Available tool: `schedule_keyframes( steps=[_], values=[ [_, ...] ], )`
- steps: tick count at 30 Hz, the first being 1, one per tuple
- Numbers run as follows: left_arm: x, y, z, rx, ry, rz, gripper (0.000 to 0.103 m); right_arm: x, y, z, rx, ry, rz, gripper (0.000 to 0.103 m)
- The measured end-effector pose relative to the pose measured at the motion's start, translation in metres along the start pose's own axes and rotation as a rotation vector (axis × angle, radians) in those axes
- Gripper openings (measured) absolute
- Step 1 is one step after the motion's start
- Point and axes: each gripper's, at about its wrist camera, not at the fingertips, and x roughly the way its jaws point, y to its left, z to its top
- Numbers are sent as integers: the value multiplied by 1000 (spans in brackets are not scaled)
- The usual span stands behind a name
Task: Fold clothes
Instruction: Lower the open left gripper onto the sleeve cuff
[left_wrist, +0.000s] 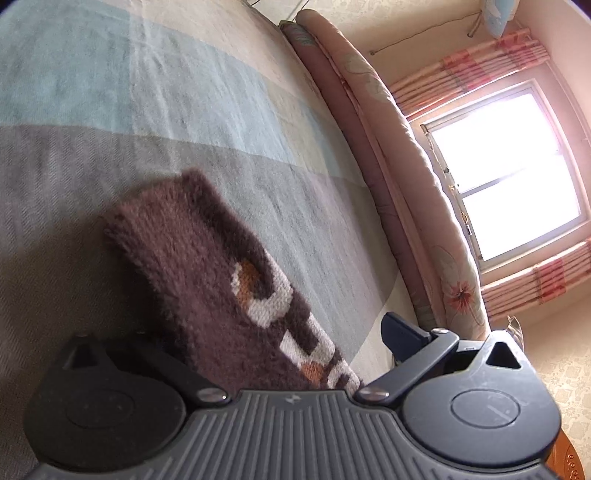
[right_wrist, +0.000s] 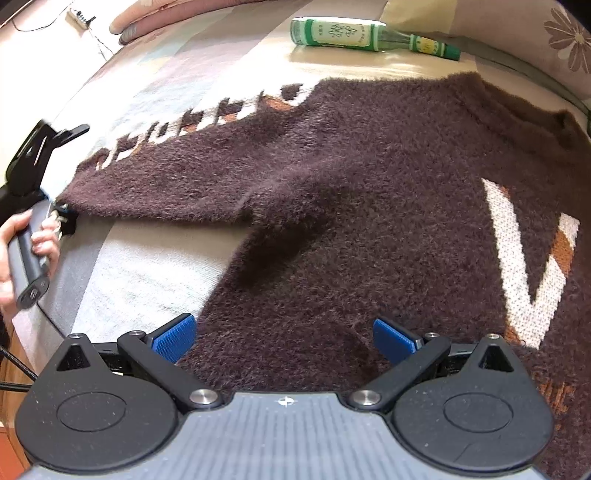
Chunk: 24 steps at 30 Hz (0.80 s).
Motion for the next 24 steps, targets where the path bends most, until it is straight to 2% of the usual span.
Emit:
schedule_keyframes(
  steps=[6, 11, 14, 17, 19, 21, 22, 24],
  values=[
    [-1, 1, -3, -52, 9, -30, 102, 0, -1, 0, 10, -6, 8, 103],
    [1, 0, -8, -21, 1, -33, 102, 1, -1, 0, 25, -3, 11, 103],
    [0, 5, -1, -103, -3, -47, 101, -2, 0, 0, 2, -15, 7, 103],
    [-5, 15, 0, -224, 7, -109, 101, -2, -3, 0, 17, -14, -3, 103],
    [-10, 26, -5, -305, -20, -132, 98, -1, -5, 0, 37, -13, -7, 103],
    [-16, 38, -8, -377, -64, -138, 88, -2, -6, 0, 46, -14, -10, 103],
    [-18, 42, -9, -399, -76, -139, 87, -2, -6, 0, 45, -16, -10, 103],
    [-17, 46, -11, -414, -78, -131, 77, -2, -5, 1, 41, -20, -9, 103]
  ],
)
